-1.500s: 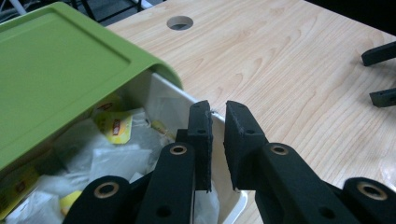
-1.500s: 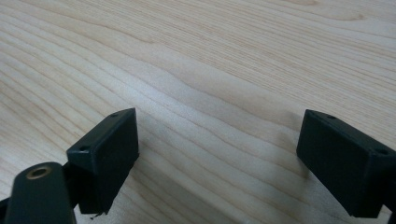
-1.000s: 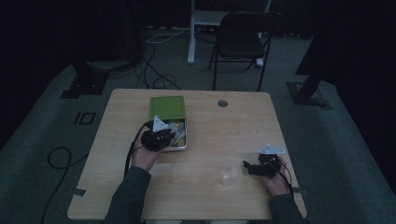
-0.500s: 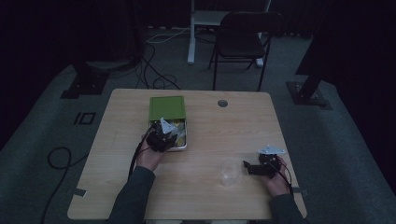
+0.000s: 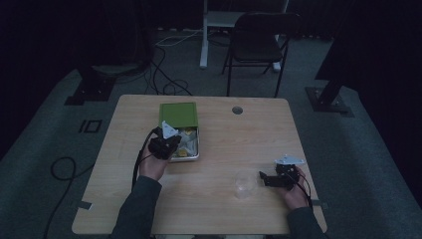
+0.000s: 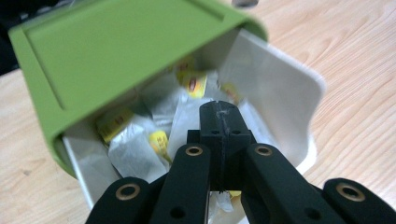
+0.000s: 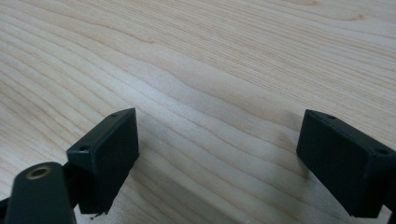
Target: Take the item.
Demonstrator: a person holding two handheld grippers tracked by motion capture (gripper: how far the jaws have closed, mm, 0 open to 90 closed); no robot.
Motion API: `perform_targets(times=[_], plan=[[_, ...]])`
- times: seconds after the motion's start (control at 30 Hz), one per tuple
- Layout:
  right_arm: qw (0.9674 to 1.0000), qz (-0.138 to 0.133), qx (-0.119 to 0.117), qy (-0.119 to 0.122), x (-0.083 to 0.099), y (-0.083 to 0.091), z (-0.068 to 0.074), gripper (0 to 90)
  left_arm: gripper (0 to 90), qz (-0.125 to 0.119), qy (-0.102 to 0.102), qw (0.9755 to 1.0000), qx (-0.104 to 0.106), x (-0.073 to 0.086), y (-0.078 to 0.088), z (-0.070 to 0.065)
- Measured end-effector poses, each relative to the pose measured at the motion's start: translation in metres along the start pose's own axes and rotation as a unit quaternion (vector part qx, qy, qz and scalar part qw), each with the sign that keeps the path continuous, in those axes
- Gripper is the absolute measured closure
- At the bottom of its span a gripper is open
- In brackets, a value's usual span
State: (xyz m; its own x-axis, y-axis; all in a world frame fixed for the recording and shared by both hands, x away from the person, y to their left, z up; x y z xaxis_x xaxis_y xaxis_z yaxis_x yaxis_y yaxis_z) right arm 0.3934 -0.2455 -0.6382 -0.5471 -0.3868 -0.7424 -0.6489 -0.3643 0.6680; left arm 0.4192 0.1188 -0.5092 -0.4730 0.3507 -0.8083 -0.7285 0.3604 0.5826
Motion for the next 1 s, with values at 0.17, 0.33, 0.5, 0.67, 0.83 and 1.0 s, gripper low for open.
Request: perform_targets(times=[0.17, 0.33, 0.5, 0.67, 0.83, 1.0], plan=[[1.0000, -0.001, 0.001, 0.001, 0.000, 0.000, 0.000, 12.5, 90.0, -0.023, -0.006, 0.9996, 0.016, -0.014, 0.016, -0.007], [1.0000, 0.000, 0.000, 0.000, 0.000, 0.000, 0.000, 12.6, 90.0, -0.042, -0.010, 0.9982, 0.042, -0.027, 0.028, -0.021], [1.0000, 0.000, 0.000, 0.000, 0.000, 0.000, 0.000, 12.5, 90.0, -0.054, -0.016, 0.9963, 0.066, -0.034, 0.035, -0.035], [1.0000, 0.000, 0.000, 0.000, 0.000, 0.000, 0.000, 12.6, 90.0, -0.062, -0.027, 0.9925, 0.102, -0.042, 0.040, -0.056], [1.0000, 0.000, 0.000, 0.000, 0.000, 0.000, 0.000, 12.6, 90.0, -0.069, -0.030, 0.9868, 0.143, -0.045, 0.041, -0.075], [1.0000, 0.000, 0.000, 0.001, 0.000, 0.000, 0.000, 12.6, 90.0, -0.070, -0.043, 0.9819, 0.171, -0.047, 0.043, -0.097]])
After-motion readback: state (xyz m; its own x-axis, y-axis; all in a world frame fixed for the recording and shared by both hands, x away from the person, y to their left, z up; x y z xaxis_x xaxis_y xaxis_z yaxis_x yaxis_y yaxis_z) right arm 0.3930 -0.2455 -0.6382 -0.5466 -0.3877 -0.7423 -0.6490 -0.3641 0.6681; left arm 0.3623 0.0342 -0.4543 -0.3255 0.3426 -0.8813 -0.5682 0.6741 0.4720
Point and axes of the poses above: each handheld gripper's, and its own axes: y roughly backward along the jaws, x roughly out of its underside, z roughly to its left, the point moved 8 cm from there along -y, roughly forward along the jaws, and after that the axes turned 4 degrees about y, right-handed, at the moved point
